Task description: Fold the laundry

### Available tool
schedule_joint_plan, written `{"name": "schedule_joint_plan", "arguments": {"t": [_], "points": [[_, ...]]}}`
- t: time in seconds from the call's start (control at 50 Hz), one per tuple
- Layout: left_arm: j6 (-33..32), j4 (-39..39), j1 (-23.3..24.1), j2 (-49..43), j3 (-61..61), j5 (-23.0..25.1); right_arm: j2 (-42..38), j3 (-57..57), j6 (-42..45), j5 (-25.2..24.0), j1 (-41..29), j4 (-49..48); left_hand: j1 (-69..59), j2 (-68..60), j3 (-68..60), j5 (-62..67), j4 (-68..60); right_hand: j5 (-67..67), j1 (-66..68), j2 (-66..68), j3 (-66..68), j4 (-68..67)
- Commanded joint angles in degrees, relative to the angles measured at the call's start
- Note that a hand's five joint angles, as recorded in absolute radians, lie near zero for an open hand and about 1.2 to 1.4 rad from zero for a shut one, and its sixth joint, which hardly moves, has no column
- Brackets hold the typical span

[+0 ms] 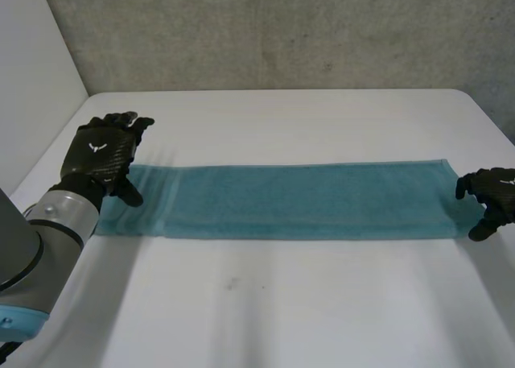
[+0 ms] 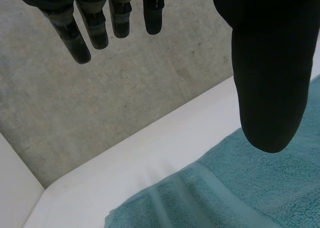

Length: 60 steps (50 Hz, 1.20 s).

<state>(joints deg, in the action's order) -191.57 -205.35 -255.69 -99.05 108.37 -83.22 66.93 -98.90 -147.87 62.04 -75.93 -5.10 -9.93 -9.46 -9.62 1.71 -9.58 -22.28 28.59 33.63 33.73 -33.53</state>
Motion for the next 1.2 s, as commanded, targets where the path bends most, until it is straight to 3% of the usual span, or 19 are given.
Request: {"name": "schedule_joint_plan", "arguments": {"t": [0.02,0.18,0.22,0.26,0.38,0.46,0.58,0.78,0.88,0.92,0.98,1.02,1.04,1.08,1.2], "points": [[-0.38,-0.4,-0.24,-0.7,-0.18,0.08,-3.47,1.43,1.09,0.18,0.25,-1.14,-0.07,-0.54,-0.38,-1.71,-0.42,-10.08,13.77,8.74,8.63,-8.84],[-0.38,-0.49,-0.33,-0.79,-0.18,0.17,-5.49,2.57,1.18,0.18,1.04,-1.49,-0.07,-0.54,-0.38,-1.71,-0.42,-17.13,20.82,15.79,15.68,-15.89],[-0.38,-0.49,-0.33,-0.88,-0.18,0.26,-5.85,2.93,1.18,0.18,1.05,-1.58,-0.07,-0.54,-0.38,-1.71,-0.42,-23.39,27.08,22.04,21.93,-22.14],[-0.38,-0.49,-0.33,-0.88,-0.18,0.17,-7.07,3.98,1.18,0.36,1.13,-2.02,-0.07,-0.54,-0.38,-1.71,-0.42,-47.58,51.27,46.24,46.13,-46.34],[-0.38,-0.4,-0.33,-0.88,0.0,0.17,-7.87,5.65,1.0,4.05,1.92,-3.34,-0.07,-0.54,-0.38,-1.71,-0.42,-47.72,51.41,46.37,46.27,-46.47],[-0.38,-0.49,-0.33,-0.79,0.0,0.17,-8.04,7.58,1.44,12.55,4.38,-4.83,-0.07,-0.54,-0.38,-1.71,-0.42,-47.72,51.41,46.37,46.27,-46.47],[-0.47,-0.49,-0.24,-0.71,-0.09,0.17,-9.45,11.53,4.77,19.07,9.03,-4.66,-0.07,-0.54,-0.38,-1.71,-0.42,-47.72,51.41,46.37,46.27,-46.47],[-0.47,-0.58,-0.24,-0.53,-0.18,0.08,-7.69,12.59,3.47,16.62,7.81,-4.74,-0.07,-0.54,-0.38,-1.71,-0.42,-47.72,51.41,46.37,46.27,-46.47],[-0.56,-0.67,-0.77,-0.53,-0.53,0.17,-3.12,13.03,-2.42,13.89,-2.91,-5.1,-0.07,-0.54,-0.38,-1.71,-0.42,-47.72,51.41,46.37,46.27,-46.47],[-0.56,-0.75,-1.03,-0.36,-0.62,0.17,-1.63,14.96,-5.66,12.67,-11.13,-5.1,-0.07,-0.54,-0.38,-1.71,-0.42,-47.72,51.41,46.37,46.27,-46.47],[-0.56,-0.75,-1.12,-0.27,-0.79,0.17,-1.54,16.37,-7.17,12.14,-15.74,-5.18,-0.07,-0.54,-0.38,-1.71,-0.42,-47.72,51.41,46.37,46.27,-46.47],[-0.56,-0.84,-1.47,-0.18,-0.88,0.26,-1.8,20.22,-10.14,11.26,-25.97,-5.88,-0.07,-0.54,-0.38,-1.71,-0.42,-47.72,51.41,46.37,46.27,-46.47],[-0.56,-0.84,-1.47,-0.18,-0.88,0.26,-1.8,20.24,-10.16,11.26,-26.02,-5.89,-0.07,-0.54,-0.38,-1.71,-0.42,-47.72,51.41,46.37,46.27,-46.47],[-0.56,-1.63,-2.17,-0.18,-0.97,0.26,-3.81,24.97,-13.31,10.99,-34.77,-6.24,-0.07,-0.54,-0.38,-1.71,-0.42,-47.72,51.41,46.37,46.27,-46.47],[-0.47,-2.86,-2.79,-0.18,-0.88,0.17,-13.05,32.72,-16.75,10.91,-47.21,-6.33,-0.07,-0.54,-0.38,-1.71,-0.42,-47.72,51.41,46.37,46.27,-46.47]]}}
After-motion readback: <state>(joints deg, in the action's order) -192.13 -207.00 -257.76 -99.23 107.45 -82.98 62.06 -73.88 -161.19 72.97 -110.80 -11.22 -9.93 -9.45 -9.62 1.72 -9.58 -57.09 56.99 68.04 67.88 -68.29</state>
